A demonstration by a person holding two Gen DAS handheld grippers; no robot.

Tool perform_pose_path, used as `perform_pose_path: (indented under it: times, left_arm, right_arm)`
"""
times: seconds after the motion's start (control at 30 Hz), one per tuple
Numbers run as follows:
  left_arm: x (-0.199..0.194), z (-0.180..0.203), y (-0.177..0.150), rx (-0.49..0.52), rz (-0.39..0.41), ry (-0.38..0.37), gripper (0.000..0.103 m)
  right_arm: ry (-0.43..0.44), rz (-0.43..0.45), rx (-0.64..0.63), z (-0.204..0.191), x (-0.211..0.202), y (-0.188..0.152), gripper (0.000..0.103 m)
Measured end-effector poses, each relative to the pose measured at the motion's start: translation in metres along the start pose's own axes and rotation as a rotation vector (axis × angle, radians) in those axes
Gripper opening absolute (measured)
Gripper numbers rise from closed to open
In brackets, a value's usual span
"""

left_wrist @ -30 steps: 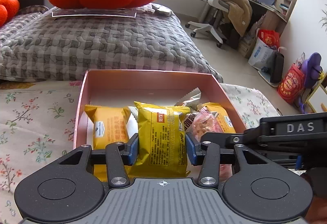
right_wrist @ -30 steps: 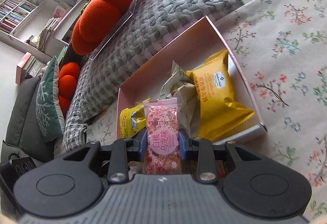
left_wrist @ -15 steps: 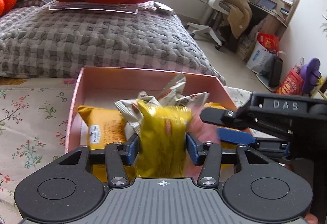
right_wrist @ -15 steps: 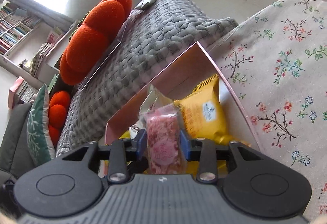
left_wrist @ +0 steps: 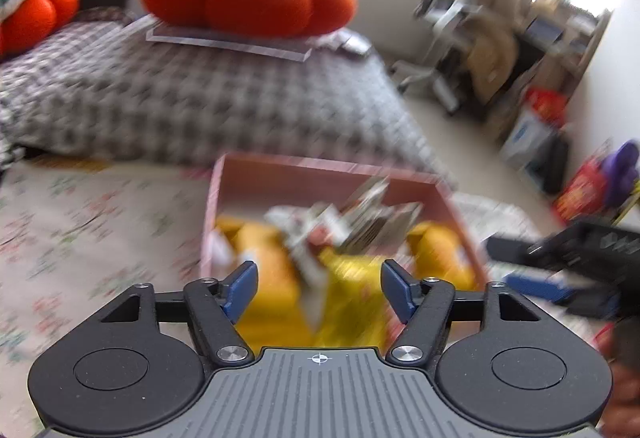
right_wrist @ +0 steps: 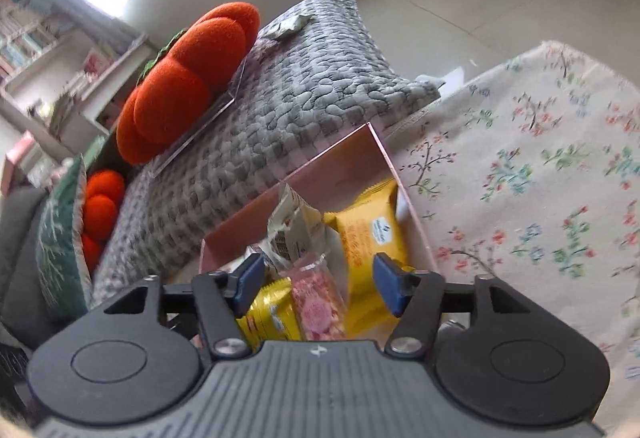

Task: Organize snacks
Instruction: 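Carry the pink and yellow bags into the box and open both tools, then withdraw both open tools from the box toward the remaining snacks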

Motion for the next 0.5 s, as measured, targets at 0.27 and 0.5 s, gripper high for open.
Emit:
perform_pose_path:
  times: [0.27,0.5]
  left_arm:
    - [-0.013,-0.018,-0.042,-0.017,-0.150,0.044,0.076]
    - [-0.056,-0.025,-0.069,0.046,-0.125,0.085,0.087]
  right_arm:
    - [-0.133,-0.155,-0.143,0.004,-0.018,-0.030,0.069]
    - [-0.182,-0.225,-0.304,-0.009,-0.038,-0.056,0.076]
Point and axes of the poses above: each gripper's, at about its wrist camera, not at the fingertips, and x roughly the way its jaws point, z to its right, y to its top, the point moved 6 cm from there along x, roughly the way its jaws point, and after that the axes turned 12 degrees about y, right-handed, at the moved point
